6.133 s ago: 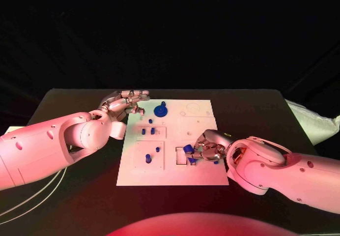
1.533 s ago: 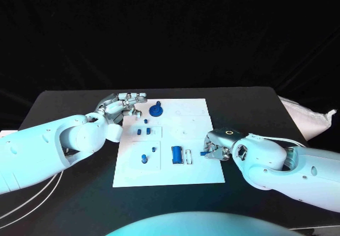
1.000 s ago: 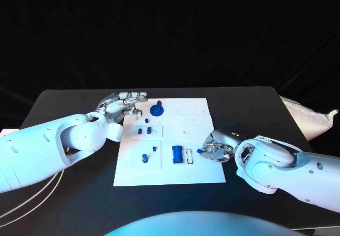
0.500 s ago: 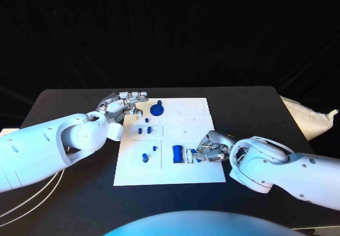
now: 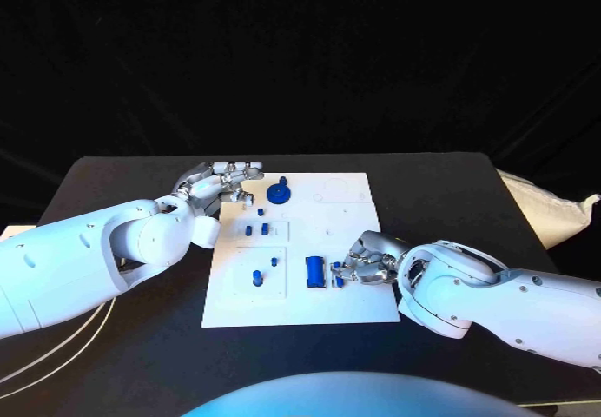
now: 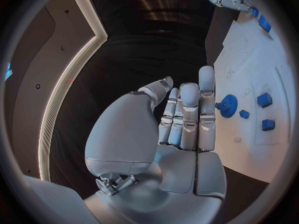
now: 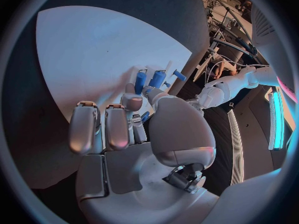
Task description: Assemble the parts on the task board
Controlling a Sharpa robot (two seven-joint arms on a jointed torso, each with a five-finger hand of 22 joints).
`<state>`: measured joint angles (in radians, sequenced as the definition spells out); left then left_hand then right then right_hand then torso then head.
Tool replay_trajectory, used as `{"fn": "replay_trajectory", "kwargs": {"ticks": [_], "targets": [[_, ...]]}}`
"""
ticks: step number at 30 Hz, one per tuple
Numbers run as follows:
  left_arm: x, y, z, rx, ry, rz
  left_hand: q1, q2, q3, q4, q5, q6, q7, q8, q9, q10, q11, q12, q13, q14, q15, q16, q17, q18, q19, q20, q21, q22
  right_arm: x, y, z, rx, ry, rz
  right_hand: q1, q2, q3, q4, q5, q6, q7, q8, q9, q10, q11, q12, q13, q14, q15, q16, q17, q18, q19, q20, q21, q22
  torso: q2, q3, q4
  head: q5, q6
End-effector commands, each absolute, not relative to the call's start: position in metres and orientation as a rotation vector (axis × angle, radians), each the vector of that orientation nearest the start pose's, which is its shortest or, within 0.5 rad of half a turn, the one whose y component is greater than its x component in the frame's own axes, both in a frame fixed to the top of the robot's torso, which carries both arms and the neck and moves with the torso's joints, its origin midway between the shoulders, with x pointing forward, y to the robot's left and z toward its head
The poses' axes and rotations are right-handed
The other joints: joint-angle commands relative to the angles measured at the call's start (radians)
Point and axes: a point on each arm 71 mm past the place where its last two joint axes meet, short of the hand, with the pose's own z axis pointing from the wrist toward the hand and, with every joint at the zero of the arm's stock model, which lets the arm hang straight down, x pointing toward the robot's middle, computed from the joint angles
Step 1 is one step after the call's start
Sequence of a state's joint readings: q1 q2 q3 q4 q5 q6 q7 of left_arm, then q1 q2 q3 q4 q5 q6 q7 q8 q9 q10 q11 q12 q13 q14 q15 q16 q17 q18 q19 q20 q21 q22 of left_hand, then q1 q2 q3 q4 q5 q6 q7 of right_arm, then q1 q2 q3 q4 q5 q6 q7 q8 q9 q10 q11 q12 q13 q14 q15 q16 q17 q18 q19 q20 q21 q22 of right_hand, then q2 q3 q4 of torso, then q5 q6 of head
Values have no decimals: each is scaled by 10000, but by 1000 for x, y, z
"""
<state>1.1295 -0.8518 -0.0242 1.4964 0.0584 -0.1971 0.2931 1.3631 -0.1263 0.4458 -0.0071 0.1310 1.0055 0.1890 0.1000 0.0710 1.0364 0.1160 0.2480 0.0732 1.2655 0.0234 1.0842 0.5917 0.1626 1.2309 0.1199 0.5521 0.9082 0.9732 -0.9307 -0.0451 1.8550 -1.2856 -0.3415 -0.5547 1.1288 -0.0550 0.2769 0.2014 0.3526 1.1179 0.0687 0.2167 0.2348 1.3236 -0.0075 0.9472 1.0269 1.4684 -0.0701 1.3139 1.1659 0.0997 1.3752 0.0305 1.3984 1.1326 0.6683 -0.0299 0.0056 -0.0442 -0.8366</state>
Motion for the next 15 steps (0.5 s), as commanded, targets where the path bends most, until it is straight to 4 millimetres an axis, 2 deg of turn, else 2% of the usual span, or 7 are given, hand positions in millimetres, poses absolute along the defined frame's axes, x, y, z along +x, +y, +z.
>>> {"fn": "replay_trajectory", "kwargs": {"ticks": [1, 15], "targets": [[480, 213, -215, -12752, 15625, -15917, -1, 59, -60, -16, -17, -50, -3, 66, -8, -69, 16, 40, -13, -65, 28, 48, -10, 193, 51, 32, -47, -11, 373, -173, -266, 2542, 21080, 5450, -141, -4, -97, 33, 80, 97, 13, -39, 1, 106, -6, 73, 38, 408, -63, 50, 16, -152, 60, 18, 35, 11, -5, 3, -1, 11, -10], [480, 213, -215, -12760, 15661, -15924, -1, 59, -60, -16, -17, -50, -3, 66, -8, -69, 16, 40, -13, -65, 28, 48, -10, 193, 51, 32, -47, -11, 372, -168, -266, 1918, 21077, 5316, -412, -116, -673, 243, 98, 138, -2, -33, 50, 153, -14, 167, 181, 404, -71, 56, 37, -154, 62, 10, 33, 19, 2, 4, -8, 10, -15]]}}
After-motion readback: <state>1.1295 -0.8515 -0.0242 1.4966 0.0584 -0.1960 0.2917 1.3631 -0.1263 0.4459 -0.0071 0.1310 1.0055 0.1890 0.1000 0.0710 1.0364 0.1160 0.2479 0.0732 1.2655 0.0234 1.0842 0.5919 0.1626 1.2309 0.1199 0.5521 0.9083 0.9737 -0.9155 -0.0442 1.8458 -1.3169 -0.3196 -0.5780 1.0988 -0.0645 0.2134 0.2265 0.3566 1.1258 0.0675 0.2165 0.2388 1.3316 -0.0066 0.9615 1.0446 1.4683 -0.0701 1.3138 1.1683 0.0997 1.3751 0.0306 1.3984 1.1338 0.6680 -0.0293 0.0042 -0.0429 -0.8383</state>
